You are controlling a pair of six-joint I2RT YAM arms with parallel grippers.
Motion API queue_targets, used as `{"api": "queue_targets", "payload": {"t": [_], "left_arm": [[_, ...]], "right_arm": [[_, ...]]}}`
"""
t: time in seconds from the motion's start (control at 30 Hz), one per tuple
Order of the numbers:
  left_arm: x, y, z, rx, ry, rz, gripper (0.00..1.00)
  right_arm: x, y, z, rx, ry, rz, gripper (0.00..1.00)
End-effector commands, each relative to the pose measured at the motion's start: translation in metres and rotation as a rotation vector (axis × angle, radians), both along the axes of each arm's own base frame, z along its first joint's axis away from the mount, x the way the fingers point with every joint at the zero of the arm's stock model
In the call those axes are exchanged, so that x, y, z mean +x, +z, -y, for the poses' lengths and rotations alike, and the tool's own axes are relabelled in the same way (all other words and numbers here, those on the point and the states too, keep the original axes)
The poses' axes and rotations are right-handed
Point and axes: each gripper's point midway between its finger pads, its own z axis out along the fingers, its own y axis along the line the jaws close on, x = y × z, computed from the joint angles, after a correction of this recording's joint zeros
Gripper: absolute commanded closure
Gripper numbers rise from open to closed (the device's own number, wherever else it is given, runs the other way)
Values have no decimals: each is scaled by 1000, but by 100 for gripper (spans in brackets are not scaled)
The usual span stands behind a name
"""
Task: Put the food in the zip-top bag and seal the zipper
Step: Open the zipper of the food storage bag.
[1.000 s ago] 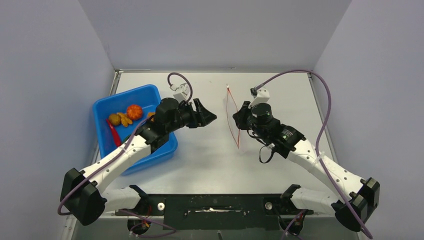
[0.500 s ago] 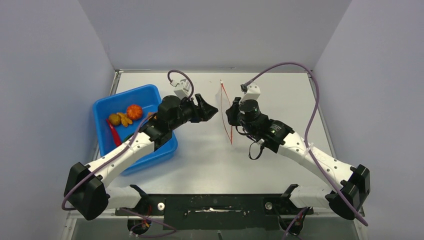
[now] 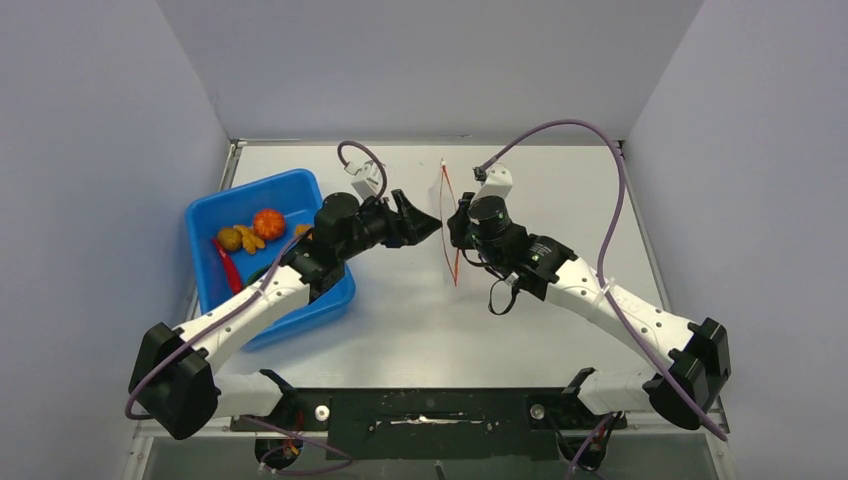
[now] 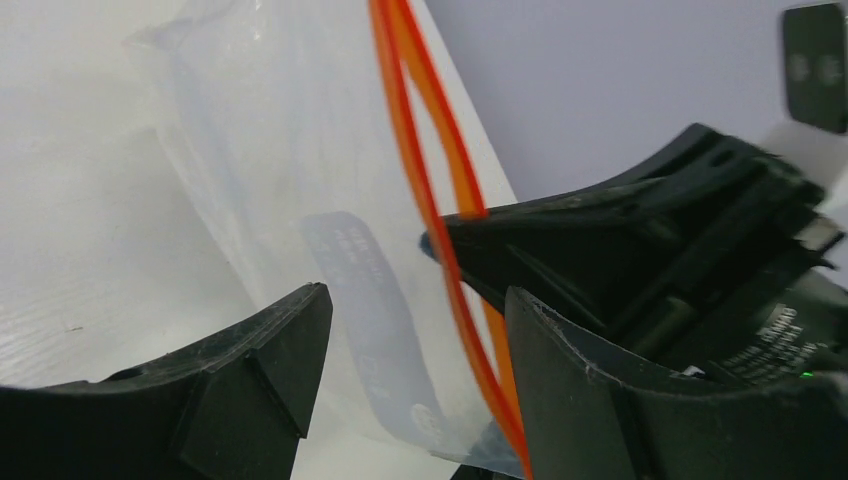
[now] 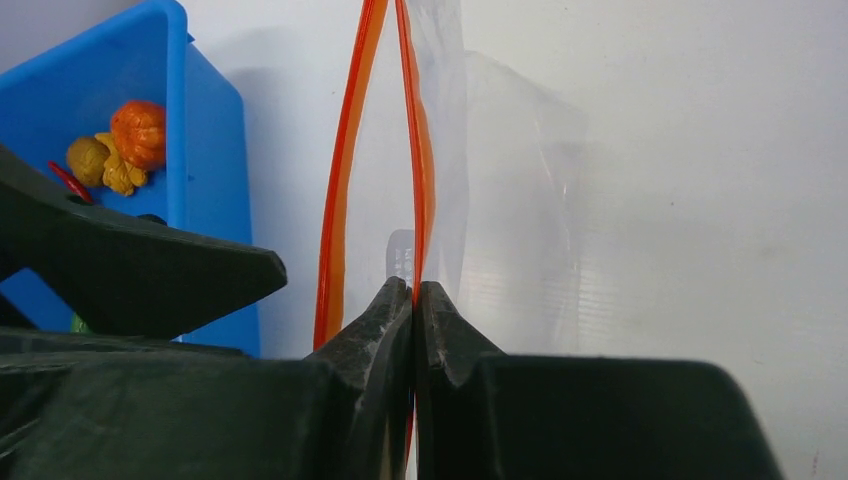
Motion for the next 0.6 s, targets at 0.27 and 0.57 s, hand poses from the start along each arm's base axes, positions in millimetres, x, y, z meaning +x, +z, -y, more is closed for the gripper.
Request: {"api": "queue_targets", "payload": {"t": [0.27,0.57], "left_arm": [[34,27,-8,-4,81,104,37],[46,2,3,18,64,62,37]], "right_arm": [[3,38,-20,92,33,101,100],[3,28,-23,32,48,101,100]]}}
